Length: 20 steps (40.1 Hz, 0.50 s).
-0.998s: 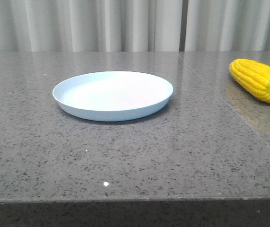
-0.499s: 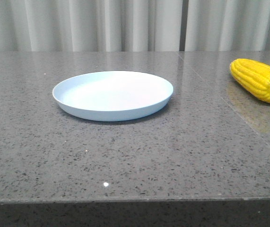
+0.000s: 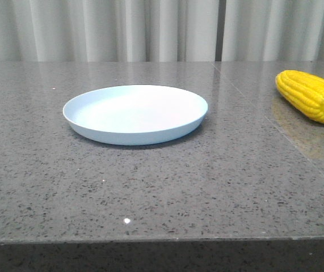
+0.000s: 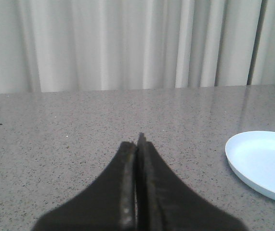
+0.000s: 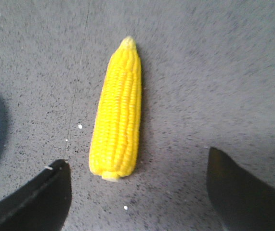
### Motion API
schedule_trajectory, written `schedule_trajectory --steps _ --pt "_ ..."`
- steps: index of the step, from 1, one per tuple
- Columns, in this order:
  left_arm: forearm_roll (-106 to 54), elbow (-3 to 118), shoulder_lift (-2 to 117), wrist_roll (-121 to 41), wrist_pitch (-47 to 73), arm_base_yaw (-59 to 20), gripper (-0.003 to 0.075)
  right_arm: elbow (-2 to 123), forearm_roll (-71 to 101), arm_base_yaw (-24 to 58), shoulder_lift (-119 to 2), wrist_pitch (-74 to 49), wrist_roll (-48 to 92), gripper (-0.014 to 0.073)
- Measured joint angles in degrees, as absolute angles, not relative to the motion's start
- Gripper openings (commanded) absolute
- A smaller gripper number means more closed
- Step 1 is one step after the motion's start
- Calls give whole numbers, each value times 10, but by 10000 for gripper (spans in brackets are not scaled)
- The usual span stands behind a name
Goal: Place corn on plate with both arms
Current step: 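Grasp the yellow corn cob with the right gripper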
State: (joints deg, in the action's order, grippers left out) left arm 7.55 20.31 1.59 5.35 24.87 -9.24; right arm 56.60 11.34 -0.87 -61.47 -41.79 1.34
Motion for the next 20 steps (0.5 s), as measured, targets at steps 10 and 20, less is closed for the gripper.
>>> schedule_trajectory --steps 10,20 --pt "75 203 16 54 249 -92 -20 653 128 33 -784 -443 13 601" --pt "76 203 16 54 249 -92 -20 704 131 34 -922 -443 13 587"
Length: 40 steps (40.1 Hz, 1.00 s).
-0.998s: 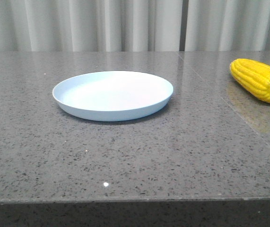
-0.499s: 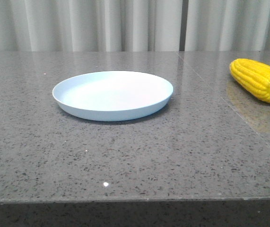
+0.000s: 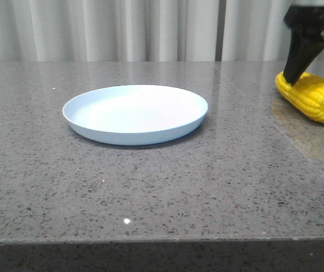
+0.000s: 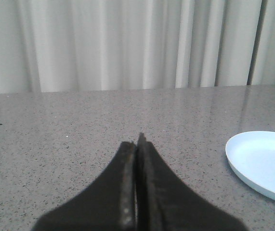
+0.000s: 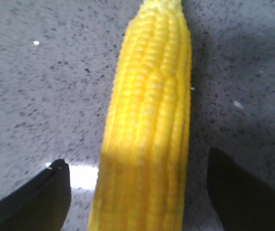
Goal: Place corn on plate with both arms
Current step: 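Grasp the yellow corn cob with the right gripper, then carry the corn with the right gripper over the plate and lower it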
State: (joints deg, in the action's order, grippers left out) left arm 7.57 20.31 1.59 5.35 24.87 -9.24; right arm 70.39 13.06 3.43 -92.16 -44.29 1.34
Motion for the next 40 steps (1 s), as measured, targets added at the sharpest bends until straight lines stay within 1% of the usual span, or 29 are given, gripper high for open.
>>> schedule_trajectory --steps 3,9,12,20,26,31,40 --pt "76 203 16 54 249 -92 -20 707 131 35 -942 -442 13 518" --pt "76 203 16 54 249 -92 -20 711 131 35 -955 -443 13 271" --pt "76 203 16 54 249 -92 -20 710 131 35 -955 -443 13 202" --pt "76 203 15 54 249 -92 -20 711 131 38 -907 -448 13 195" --pt "76 203 15 54 249 -92 -20 750 131 67 -859 -501 0 195" --pt "76 203 15 54 249 -92 -20 802 107 128 -854 -534 -45 195" --pt "76 203 15 54 249 -92 -20 860 0 286 -894 -551 -179 195"
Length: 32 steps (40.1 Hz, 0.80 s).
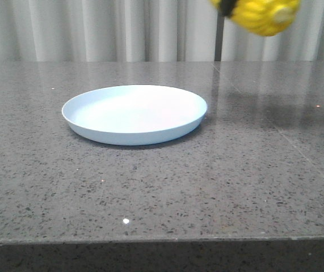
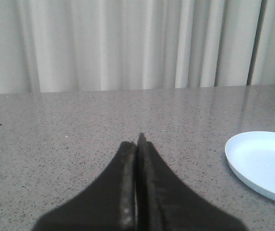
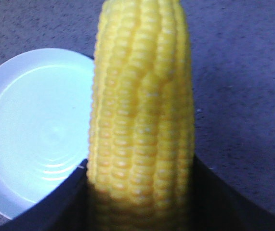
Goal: Place corn on plate with both arms
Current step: 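Carry the corn with the right gripper over the plate and lower it, then open the right gripper to release the corn onto the plate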
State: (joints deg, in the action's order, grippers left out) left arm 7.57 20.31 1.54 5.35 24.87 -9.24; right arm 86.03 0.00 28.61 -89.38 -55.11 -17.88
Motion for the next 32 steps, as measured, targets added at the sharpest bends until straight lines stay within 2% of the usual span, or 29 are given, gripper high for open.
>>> schedule_trajectory --steps 7,15,20,28,32 --pt "76 203 15 54 249 -92 -20 892 -28 377 -962 -551 -256 195" --pt "76 203 15 54 249 -92 -20 899 -30 408 -1017 -529 -315 218" --pt "76 203 15 54 249 -92 -20 899 -32 408 -1037 -527 -325 316" --pt "76 203 15 54 249 -92 -20 899 -30 408 -1042 -527 -328 547" --pt "76 203 15 54 249 -92 -20 900 -23 408 -1044 -527 -328 585"
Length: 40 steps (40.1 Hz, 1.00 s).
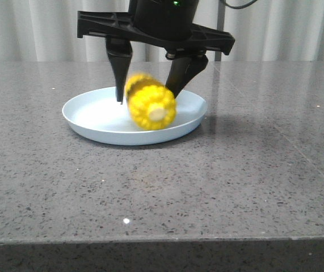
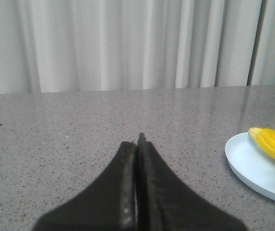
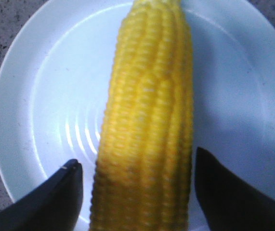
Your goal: Place corn on plate with both arms
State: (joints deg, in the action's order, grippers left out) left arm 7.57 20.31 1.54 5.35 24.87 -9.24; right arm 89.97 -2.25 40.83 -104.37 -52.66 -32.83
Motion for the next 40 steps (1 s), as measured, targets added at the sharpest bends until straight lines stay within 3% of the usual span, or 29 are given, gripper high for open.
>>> schedule_trajectory --steps 14,19,25,29,35,40 --pt "76 203 15 54 249 -92 -20 904 -21 386 -996 -527 -326 554" --pt "76 203 15 54 249 -92 -20 905 -24 333 -950 -538 -302 411" --pt "76 203 15 54 249 -92 -20 905 -26 259 -903 -579 -254 154" --pt "76 203 15 54 249 -92 -20 905 -26 214 -882 -613 -222 39" --pt "76 203 15 54 249 -92 -20 905 -26 144 -859 -653 -184 -54" --pt "76 203 15 54 249 -92 -20 893 -28 101 -837 -659 -157 -64"
